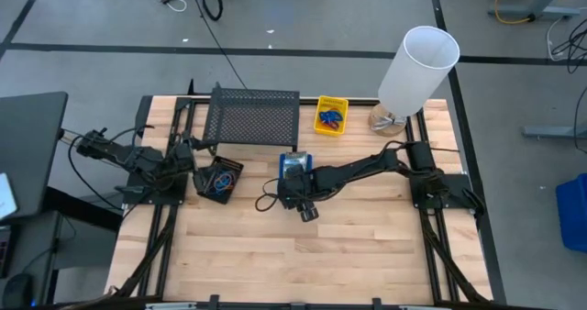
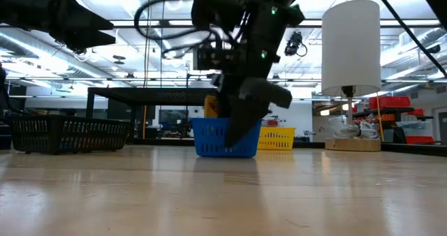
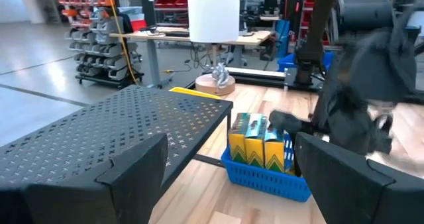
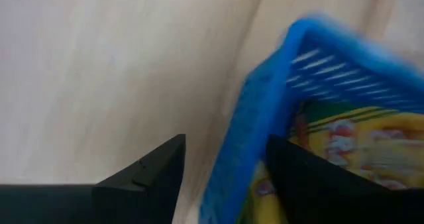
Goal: Pick & Place Office Desk Supplies
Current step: Put the blue bin on the shelf
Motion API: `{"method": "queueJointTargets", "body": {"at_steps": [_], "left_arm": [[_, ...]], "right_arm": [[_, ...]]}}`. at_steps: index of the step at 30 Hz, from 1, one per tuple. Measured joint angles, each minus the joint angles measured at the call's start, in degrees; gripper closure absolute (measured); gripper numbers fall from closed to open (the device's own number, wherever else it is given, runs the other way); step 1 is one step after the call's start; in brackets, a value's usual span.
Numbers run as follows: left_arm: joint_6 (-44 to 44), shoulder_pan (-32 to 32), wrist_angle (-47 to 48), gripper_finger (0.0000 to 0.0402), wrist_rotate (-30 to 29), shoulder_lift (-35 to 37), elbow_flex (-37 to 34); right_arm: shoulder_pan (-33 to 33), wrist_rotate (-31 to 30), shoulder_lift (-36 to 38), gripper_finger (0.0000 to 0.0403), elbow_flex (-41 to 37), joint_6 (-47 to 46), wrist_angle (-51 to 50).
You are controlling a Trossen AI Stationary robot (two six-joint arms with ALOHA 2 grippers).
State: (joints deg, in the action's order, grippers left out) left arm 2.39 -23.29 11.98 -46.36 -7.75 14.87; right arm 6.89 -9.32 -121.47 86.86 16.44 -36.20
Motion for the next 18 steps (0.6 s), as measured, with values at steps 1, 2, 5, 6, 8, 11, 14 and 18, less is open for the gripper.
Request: {"method": "queueJointTargets", "body": {"at_steps": [1,2,5,6,8,11,14,18], "left_arm": [[0.0,0.0,0.0,0.0067,-0.2,0.0,0.0],[0.0,0.0,0.0,0.0067,-0.2,0.0,0.0],[0.0,0.0,0.0,0.0067,-0.1,0.0,0.0],[0.0,0.0,0.0,0.0067,-0.1,0.0,0.0],[0.0,0.0,0.0,0.0067,-0.1,0.0,0.0],[0.0,0.0,0.0,0.0067,-0.1,0.0,0.0],[0.0,0.0,0.0,0.0067,0.0,0.0,0.0],[0.0,0.0,0.0,0.0067,0.3,0.0,0.0]], "right_arm": [[0.0,-0.5,-0.4,0.0190,-0.1,-0.1,-0.1],[0.0,-0.6,-0.3,0.0202,-0.1,-0.3,-0.1],[0.3,-0.4,-0.3,0.0258,-0.1,-0.8,0.3],[0.4,-0.4,-0.3,0.0283,-0.1,-1.0,0.6],[1.0,-0.6,-0.3,0.0341,-0.1,-1.0,0.7],[2.2,-1.1,-0.3,0.0390,-0.2,-0.9,0.4],[4.2,-5.4,-0.5,0.0397,-0.3,-1.0,0.7],[6.4,-8.6,-0.7,0.0399,1.8,-2.1,-3.4]]}}
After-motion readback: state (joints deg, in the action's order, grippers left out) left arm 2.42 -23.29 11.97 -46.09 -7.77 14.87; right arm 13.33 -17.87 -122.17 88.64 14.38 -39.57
